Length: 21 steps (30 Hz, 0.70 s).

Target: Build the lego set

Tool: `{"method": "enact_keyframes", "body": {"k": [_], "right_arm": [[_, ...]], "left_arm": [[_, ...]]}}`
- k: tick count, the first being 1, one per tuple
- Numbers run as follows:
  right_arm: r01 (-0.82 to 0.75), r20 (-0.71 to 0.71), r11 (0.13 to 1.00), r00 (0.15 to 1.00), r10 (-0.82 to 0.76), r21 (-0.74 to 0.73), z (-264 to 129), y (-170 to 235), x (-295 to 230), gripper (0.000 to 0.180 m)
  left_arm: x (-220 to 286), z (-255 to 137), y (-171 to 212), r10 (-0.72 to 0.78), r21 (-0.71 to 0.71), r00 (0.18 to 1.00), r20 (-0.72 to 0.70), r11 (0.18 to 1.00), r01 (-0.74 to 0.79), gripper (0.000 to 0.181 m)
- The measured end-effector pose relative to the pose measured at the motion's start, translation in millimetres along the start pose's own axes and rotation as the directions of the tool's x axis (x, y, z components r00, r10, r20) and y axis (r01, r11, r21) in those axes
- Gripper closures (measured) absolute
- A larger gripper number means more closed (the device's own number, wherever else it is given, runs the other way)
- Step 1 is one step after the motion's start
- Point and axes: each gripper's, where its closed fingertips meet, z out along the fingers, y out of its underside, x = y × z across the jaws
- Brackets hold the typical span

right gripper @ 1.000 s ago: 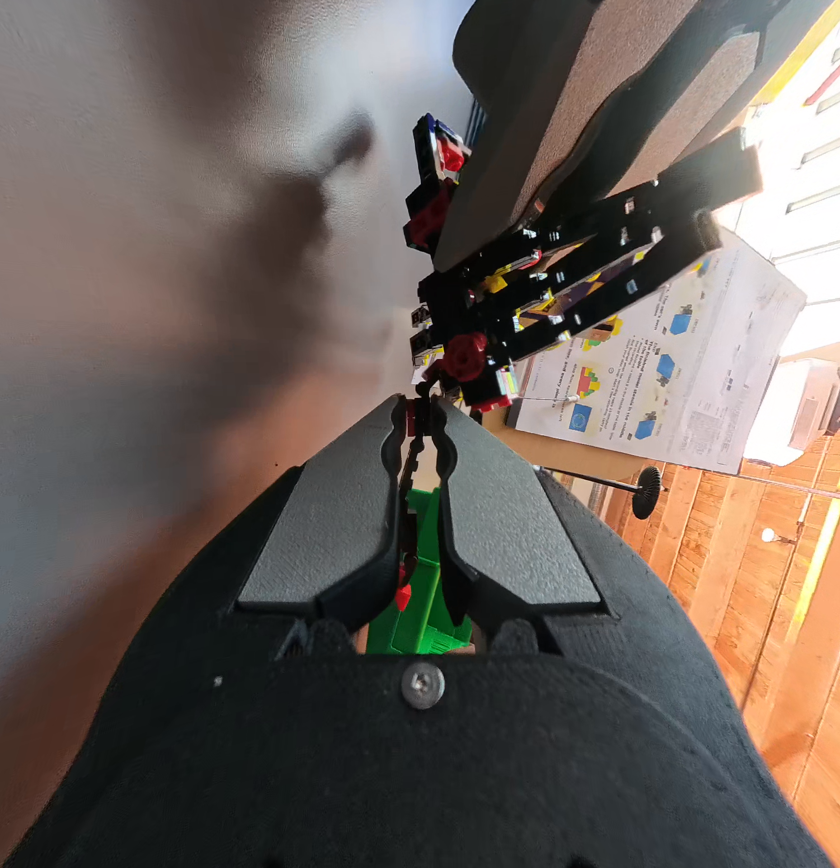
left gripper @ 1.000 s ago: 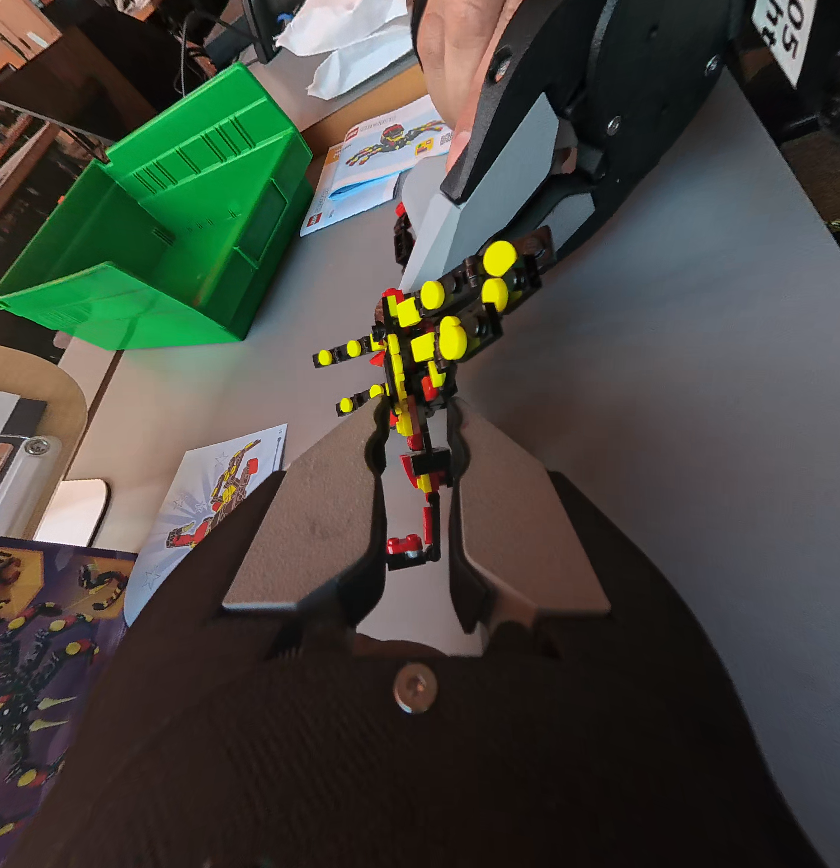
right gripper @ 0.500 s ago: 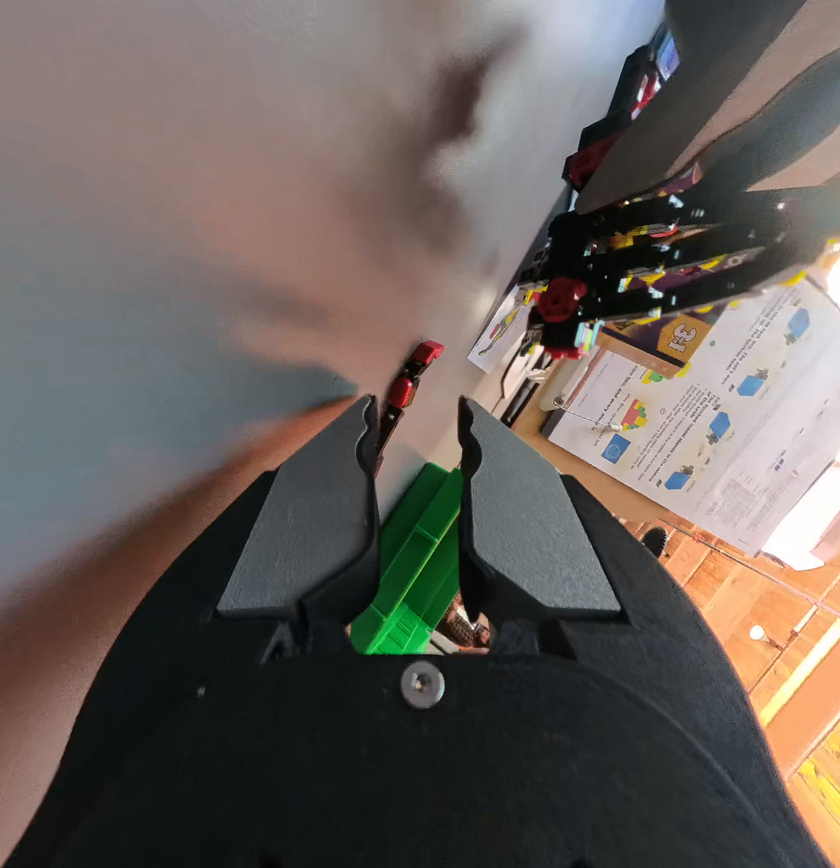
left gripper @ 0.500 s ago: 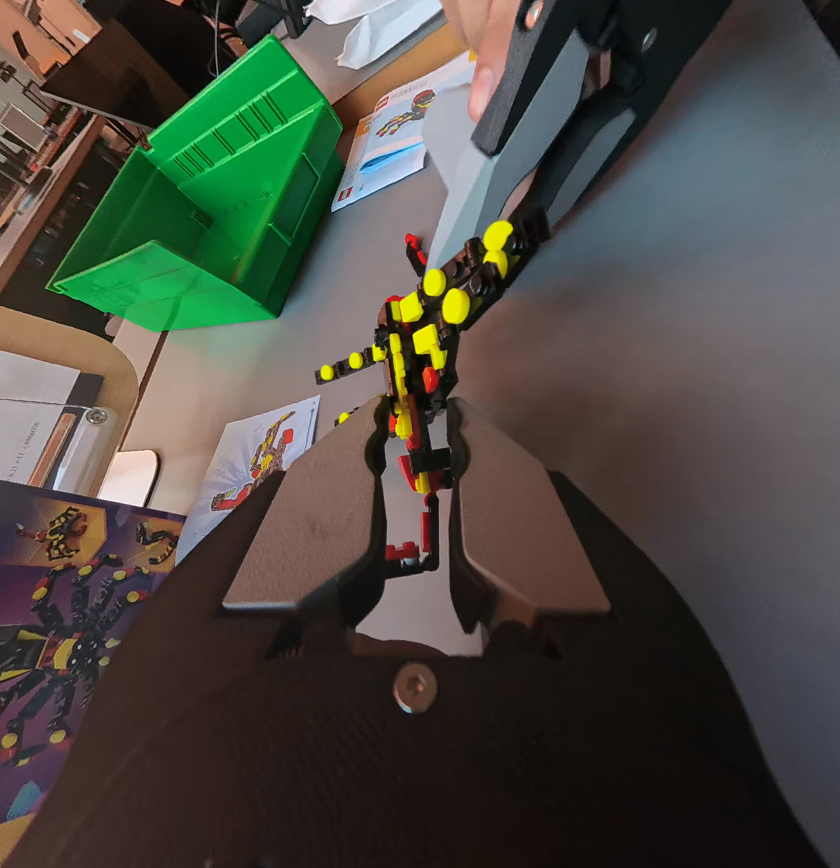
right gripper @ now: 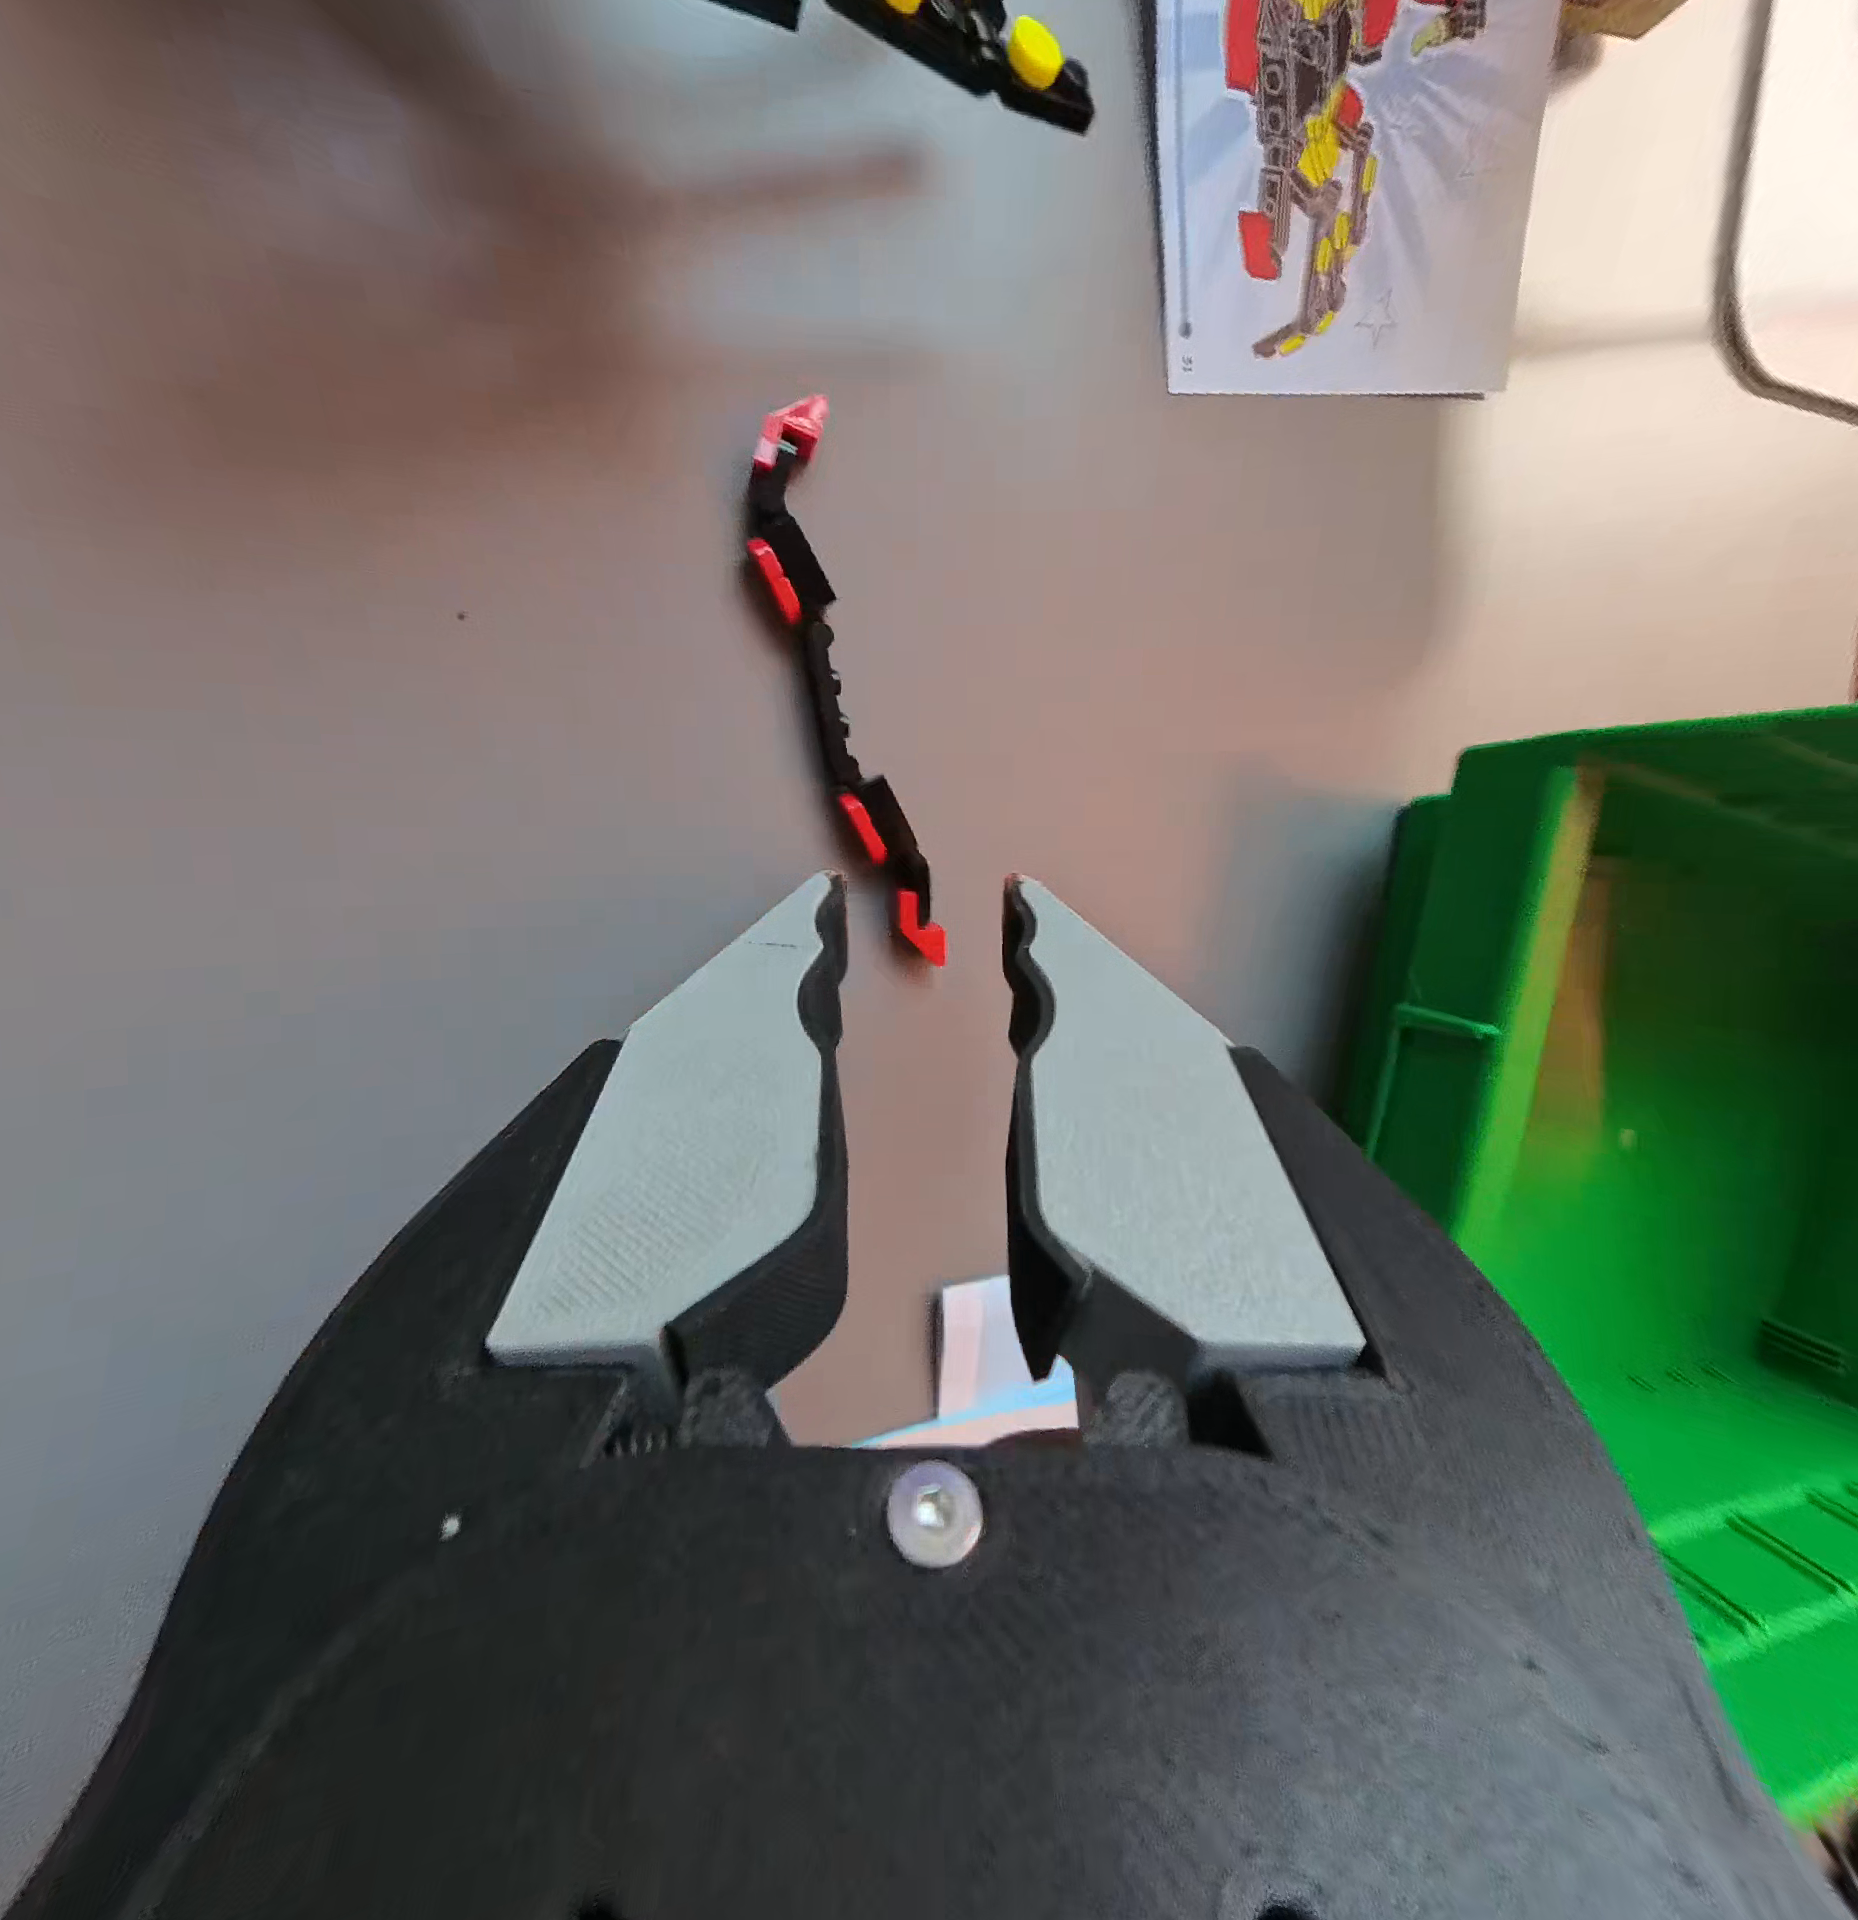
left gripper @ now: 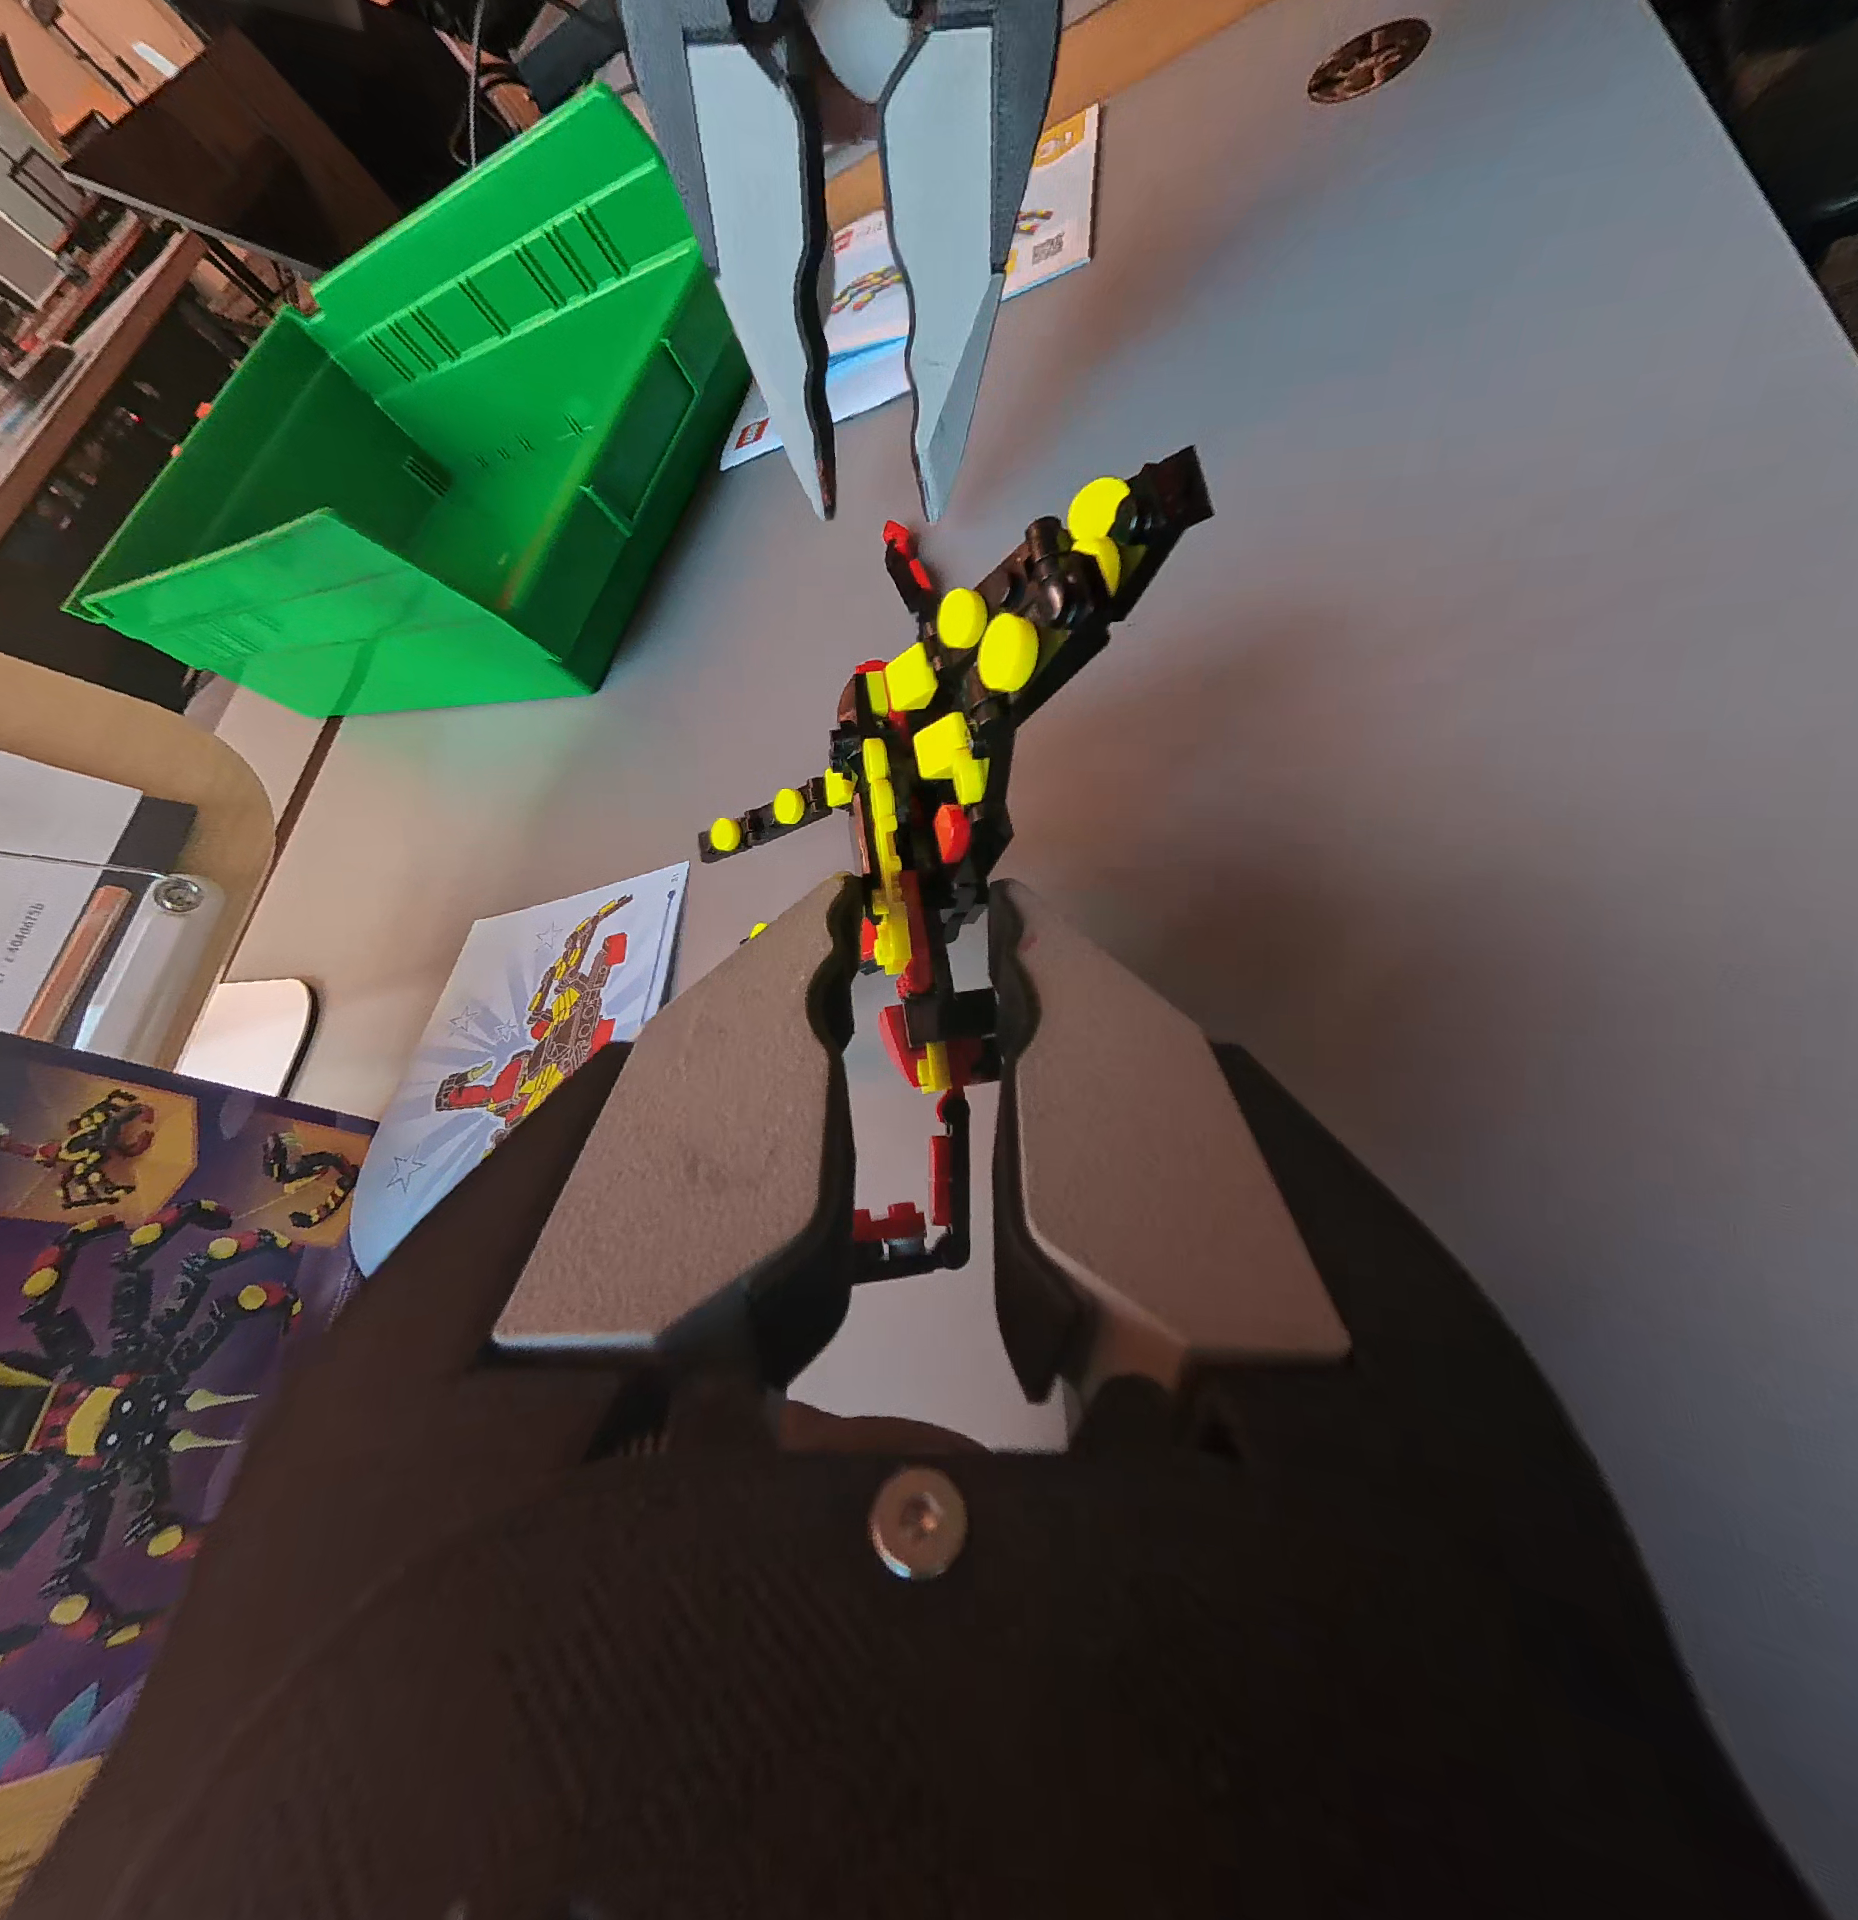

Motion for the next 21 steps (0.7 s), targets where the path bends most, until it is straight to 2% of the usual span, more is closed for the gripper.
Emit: {"method": "enact_keyframes", "body": {"k": [3, 4, 7, 9, 11, 12, 14, 16, 18, 21], "right_arm": [[0.013, 0.064, 1.0, 0.998, -0.013, 0.001, 10, 1, -7, 0.154], [0.017, 0.07, 1.0, 0.997, -0.017, 0.0, 13, 1, -7, 0.164], [0.052, 0.075, 0.999, 0.996, -0.051, -0.008, 14, 2, -7, 0.171], [0.14, 0.002, 0.99, 0.99, -0.14, -0.018, 10, 0, -6, 0.172], [0.281, -0.196, 0.956, 0.936, -0.292, -0.085, 3, -3, 8, 0.172], [0.359, -0.305, 0.918, 0.867, -0.395, -0.169, -3, -3, 16, 0.172], [0.508, -0.442, 0.78, 0.643, -0.625, -0.365, -15, -8, 26, 0.173], [0.607, -0.455, 0.604, 0.403, -0.794, -0.517, -19, -16, 22, 0.175], [0.66, -0.419, 0.451, 0.219, -0.881, -0.601, -17, -22, 15, 0.176], [0.693, -0.38, 0.388, 0.175, -0.908, -0.608, -12, -16, 11, 0.176]], "left_arm": [[2, 2, 2, -0.007, -0.002, 1.0, -0.013, 1.0, 0.007, 0.16], [2, 2, 3, -0.005, -0.006, 1.0, -0.014, 1.0, 0.005, 0.16], [2, 3, 5, -0.006, -0.014, 1.0, -0.014, 1.0, 0.005, 0.16], [1, 3, 6, -0.009, -0.013, 1.0, -0.013, 1.0, 0.009, 0.16], [0, 3, 8, -0.003, -0.018, 1.0, -0.006, 1.0, 0.003, 0.16], [0, 3, 8, -0.001, -0.019, 1.0, -0.004, 1.0, 0.001, 0.16], [0, 4, 9, -0.004, -0.02, 1.0, -0.007, 1.0, 0.004, 0.16], [0, 5, 10, -0.002, -0.024, 1.0, -0.009, 1.0, 0.001, 0.16], [2, 7, 11, 0.002, -0.03, 1.0, -0.013, 1.0, -0.002, 0.16], [4, 9, 11, 0.005, -0.034, 1.0, -0.015, 0.999, -0.006, 0.16]]}}
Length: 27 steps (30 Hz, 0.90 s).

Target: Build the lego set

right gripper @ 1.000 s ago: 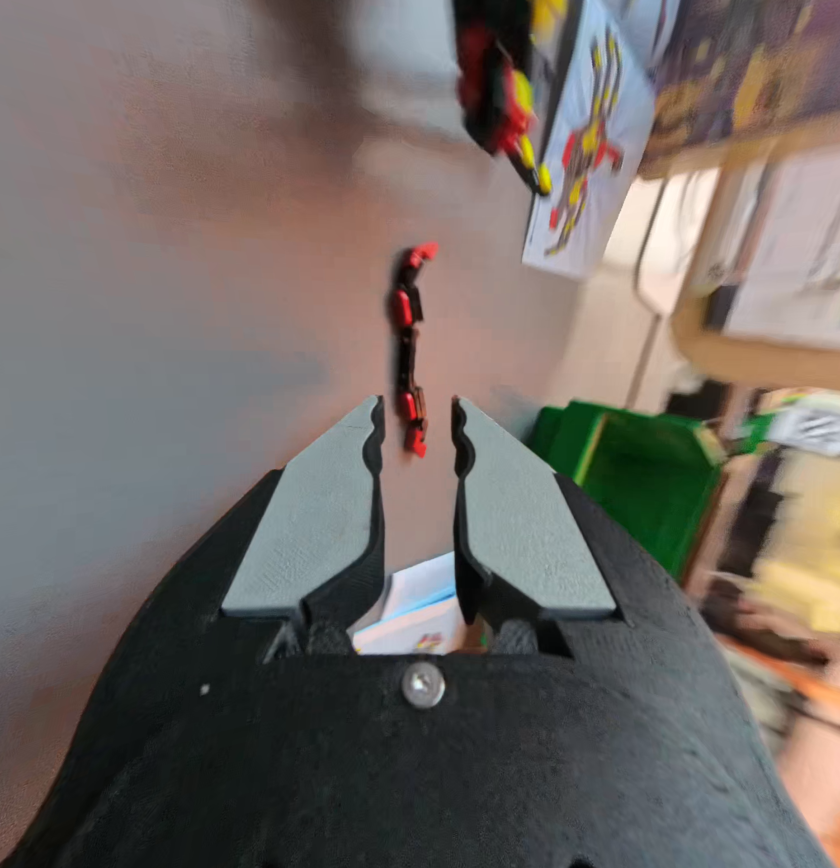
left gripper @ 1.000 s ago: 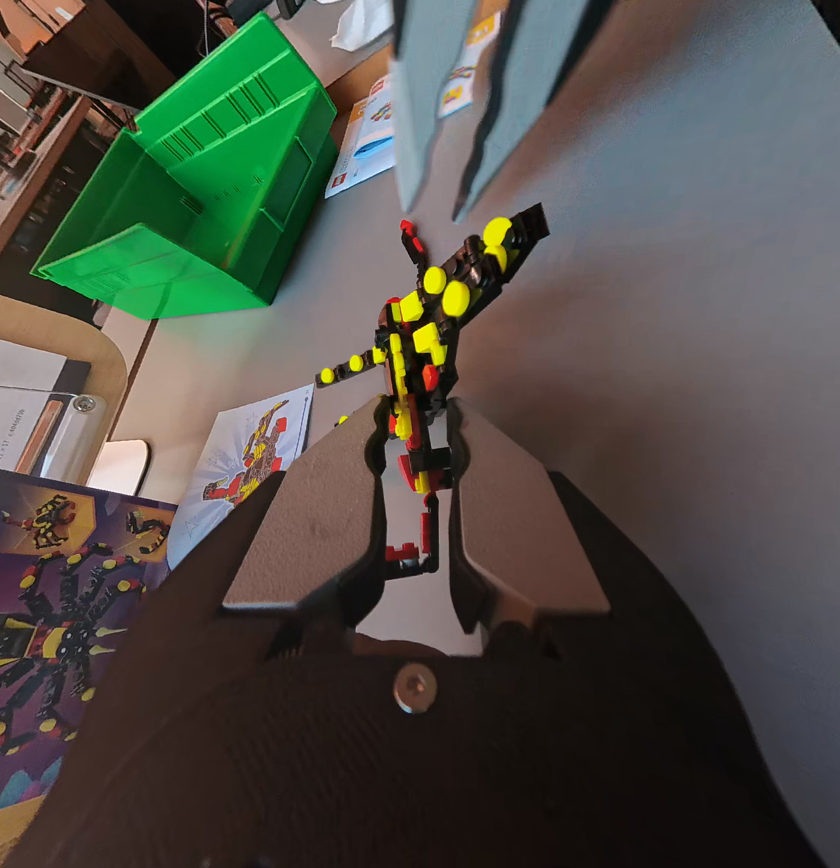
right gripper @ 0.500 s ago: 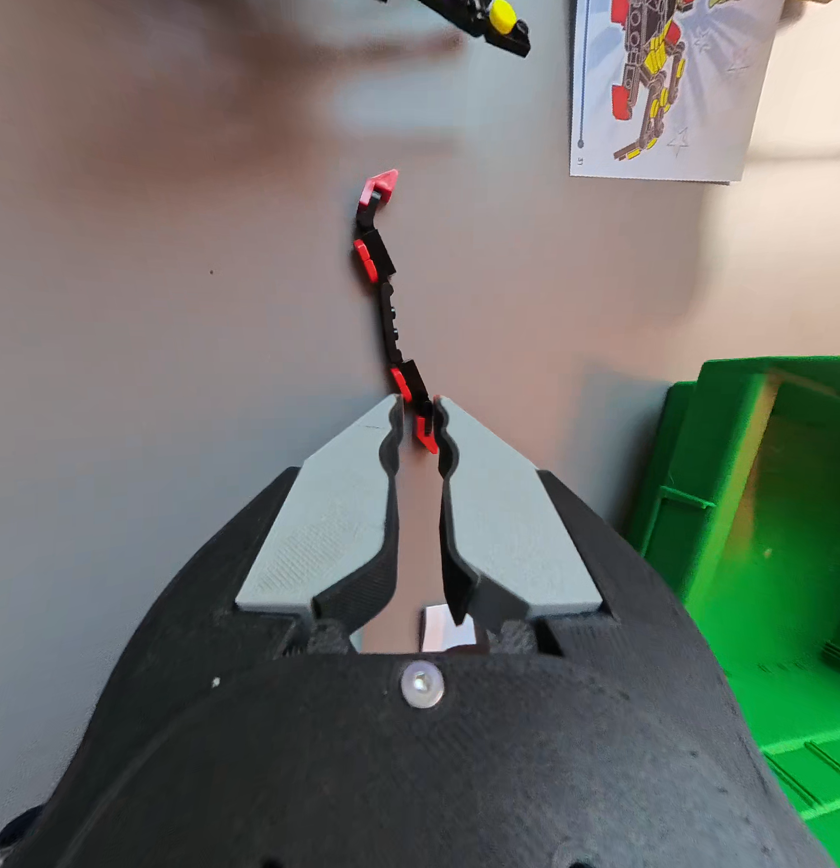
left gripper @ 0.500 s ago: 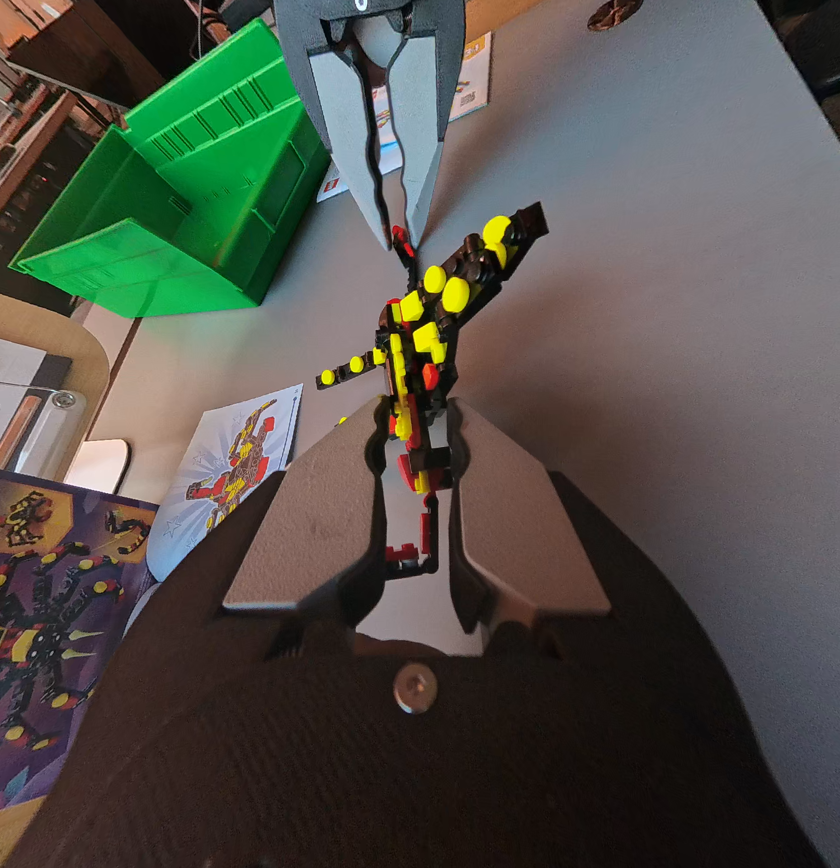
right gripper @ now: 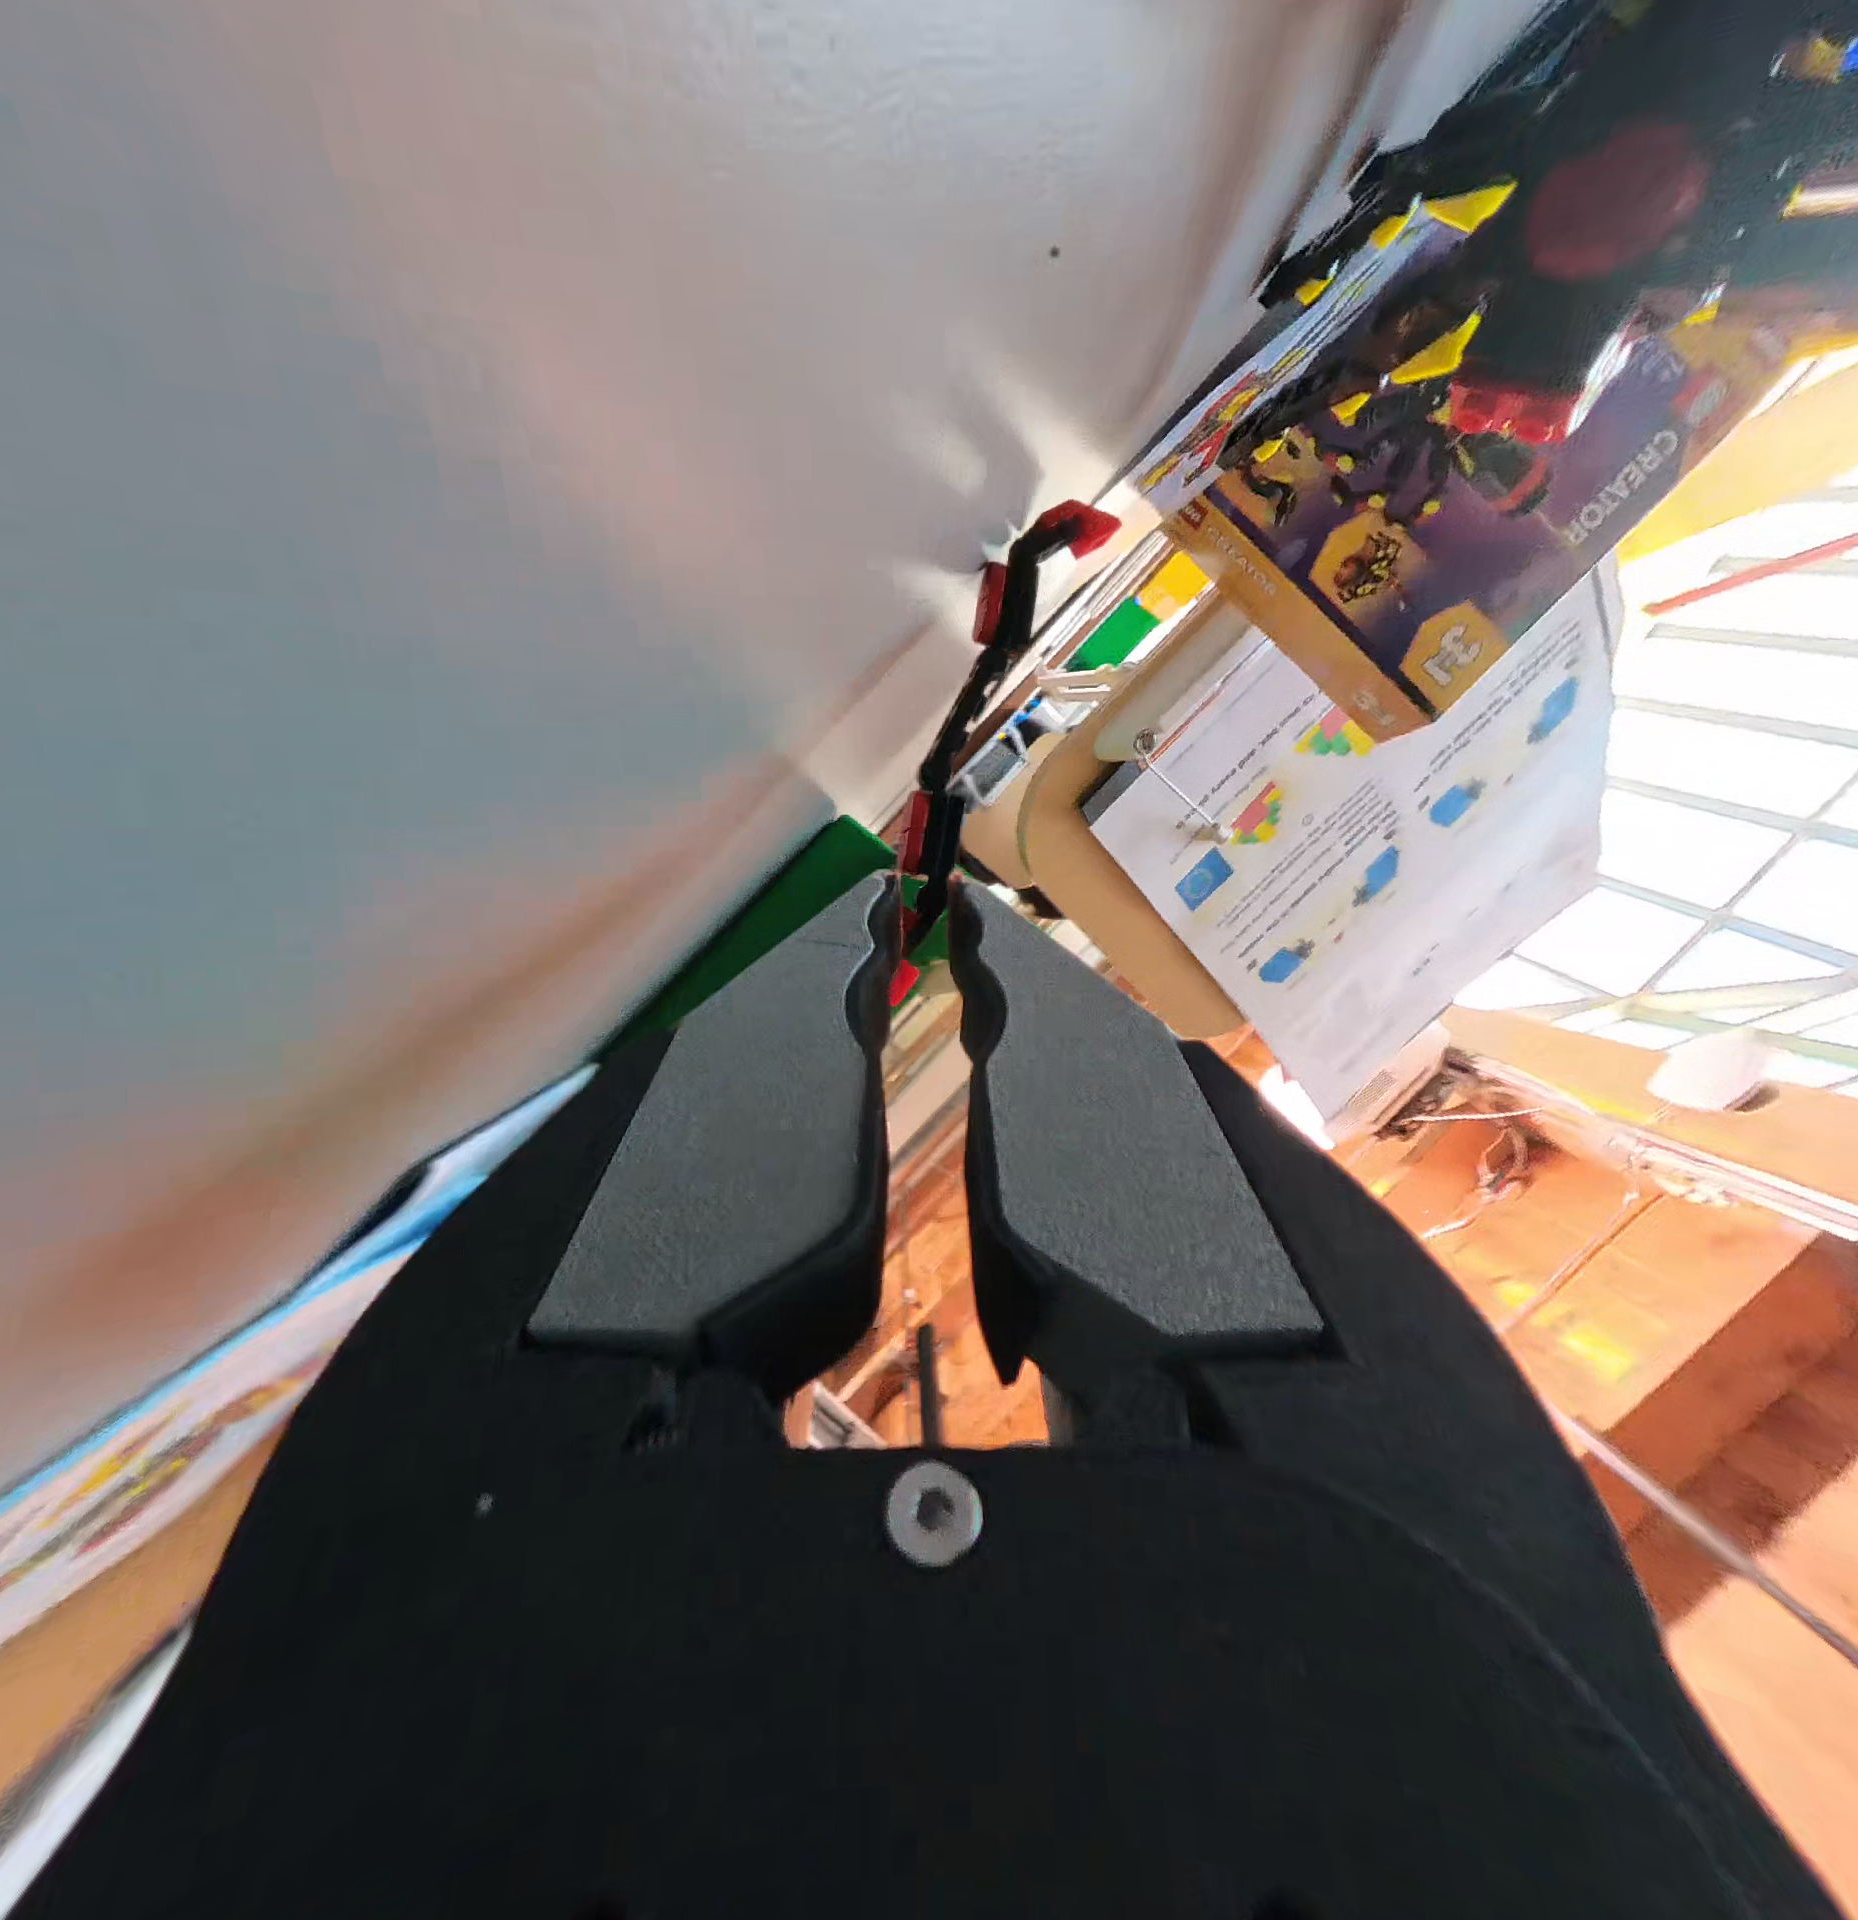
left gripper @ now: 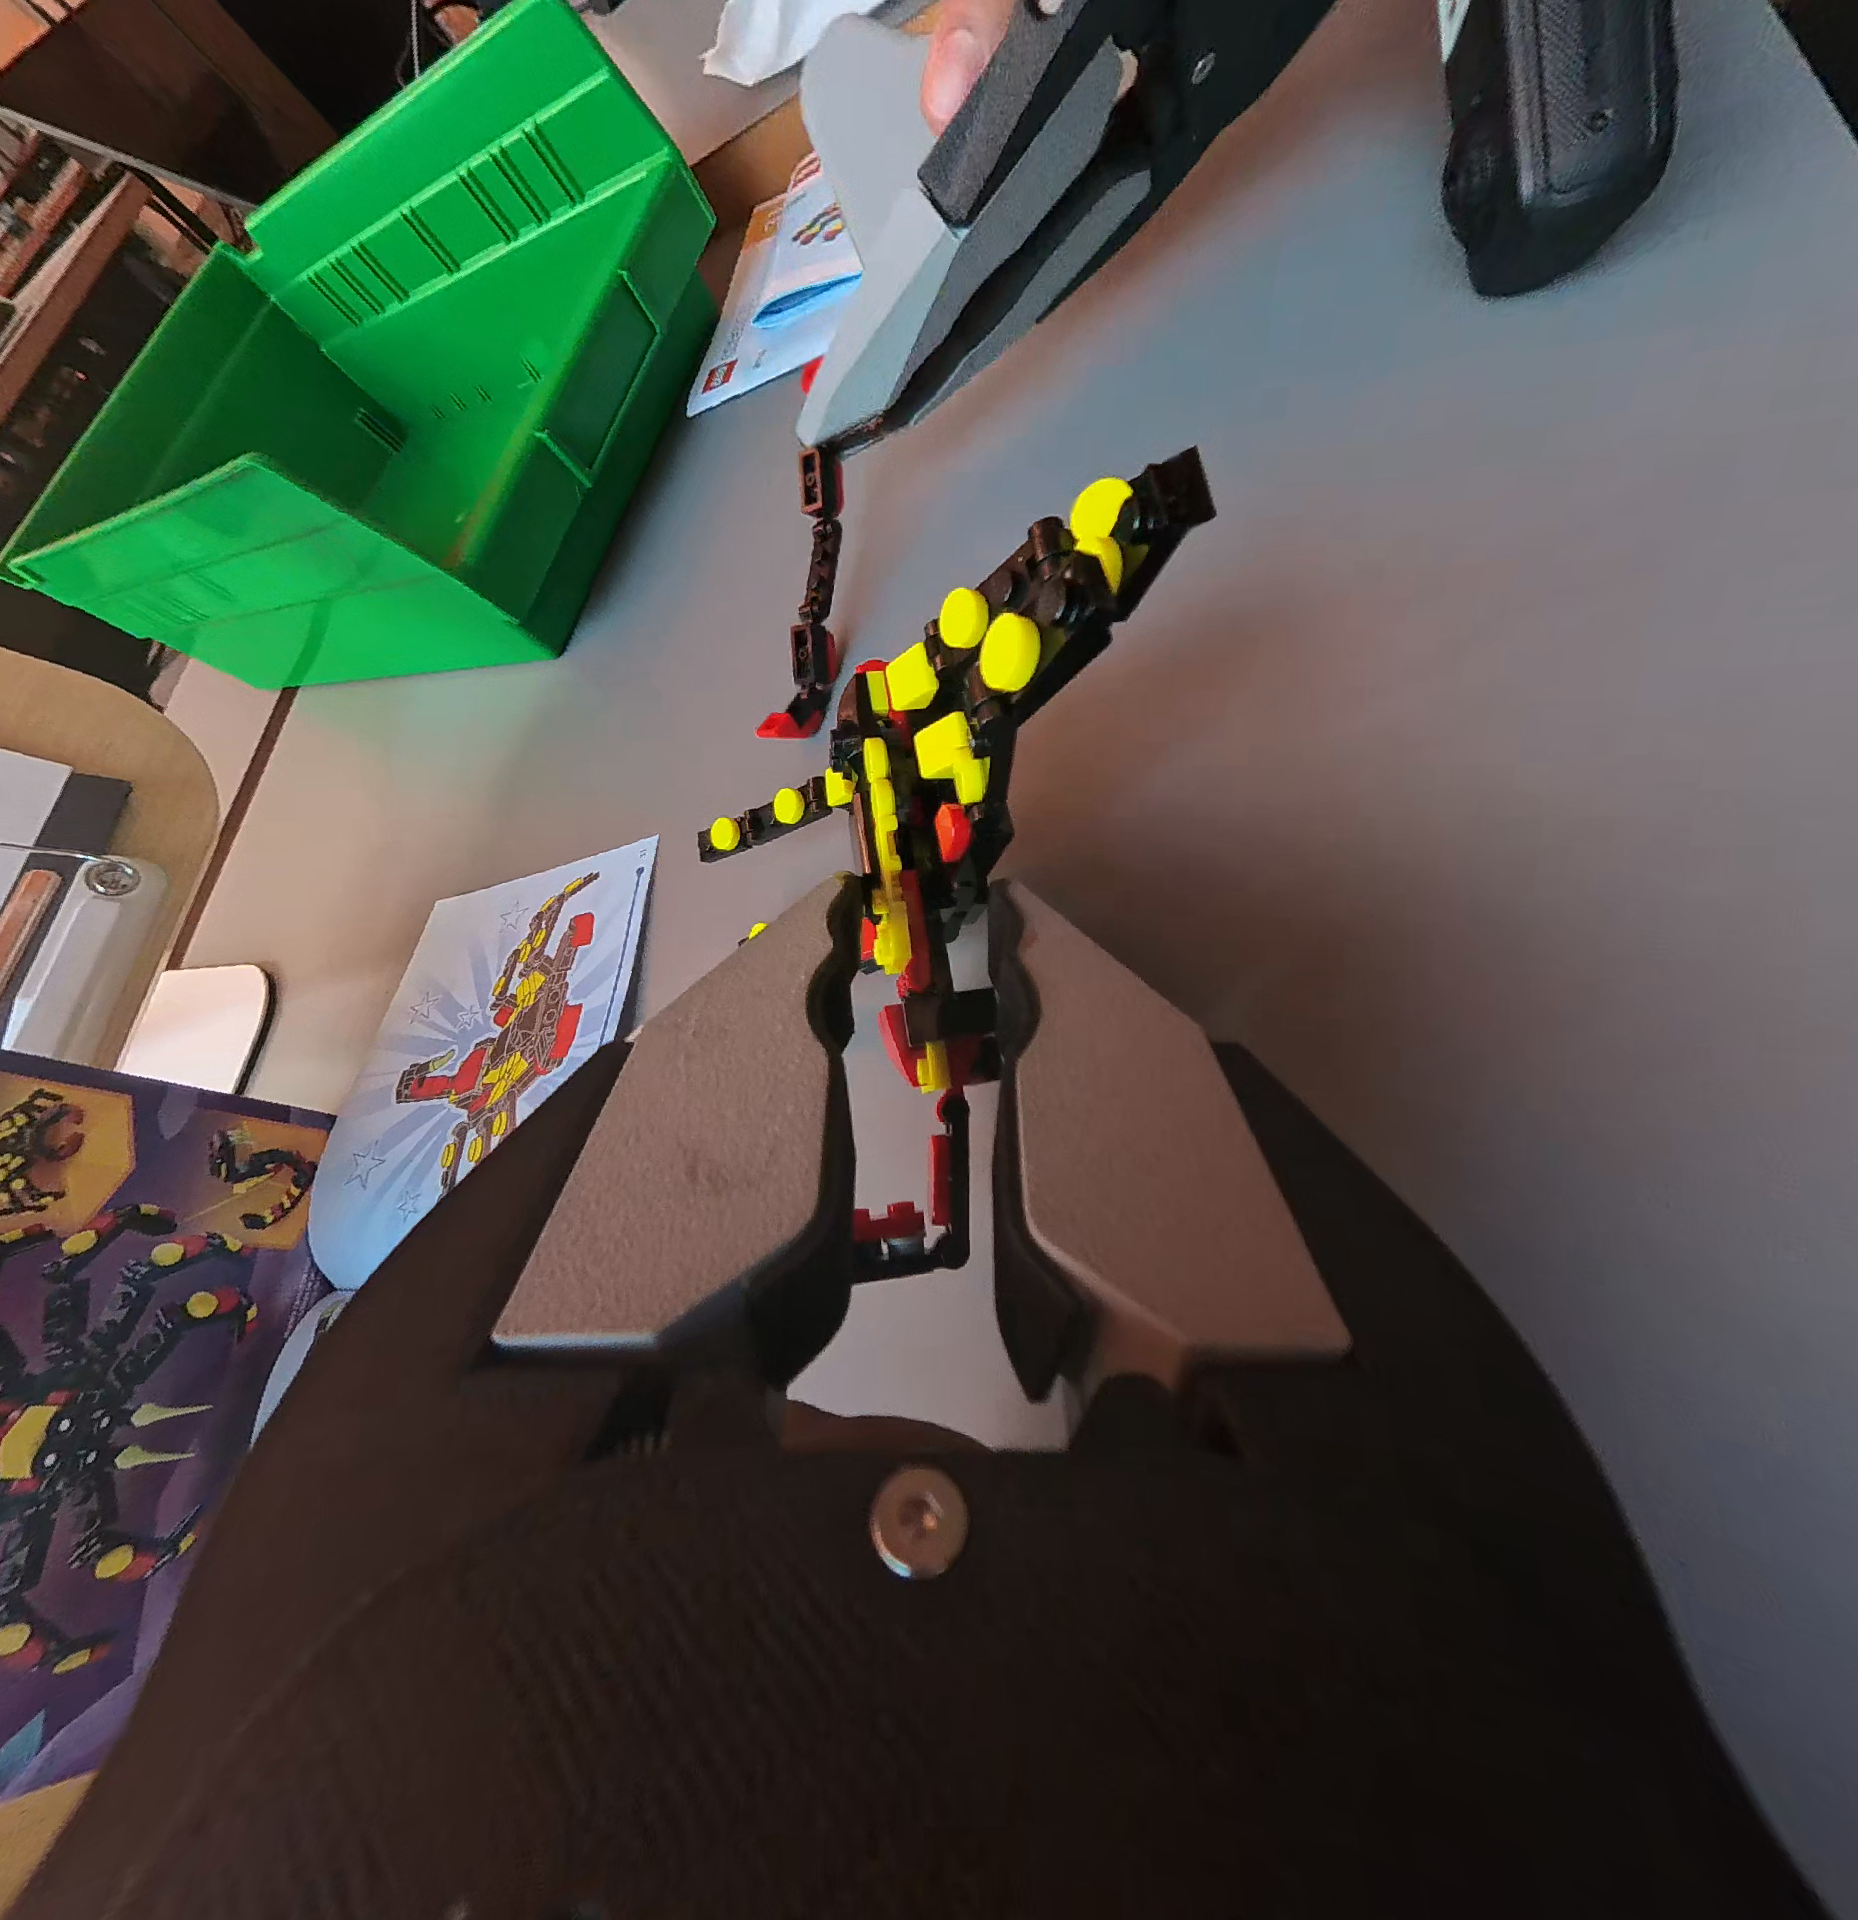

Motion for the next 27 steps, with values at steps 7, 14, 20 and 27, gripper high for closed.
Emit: {"method": "enact_keyframes", "body": {"k": [7, 14, 20, 27], "right_arm": [[0.241, 0.181, 0.963, 0.949, -0.26, 0.118, -7, -10, -26, 0.17], [0.155, 0.356, 0.983, 0.917, -0.181, 0.101, -5, -2, -35, 0.156], [-0.243, 0.521, 0.97, 0.832, 0.193, 0.029, -4, 2, -40, 0.166], [-0.897, 0.53, 0.422, 0.297, 0.794, -0.13, -7, -5, -2, 0.159]], "left_arm": [[0, 1, 0, -0.002, -0.001, 1.0, -0.002, 1.0, 0.002, 0.16], [1, -2, -2, -0.007, 0.01, 1.0, -0.009, 1.0, 0.007, 0.16], [2, -5, -6, 0.001, 0.022, 1.0, -0.01, 1.0, -0.001, 0.16], [-2, -8, -6, -0.012, 0.032, 1.0, 0.001, 0.999, 0.012, 0.16]]}}
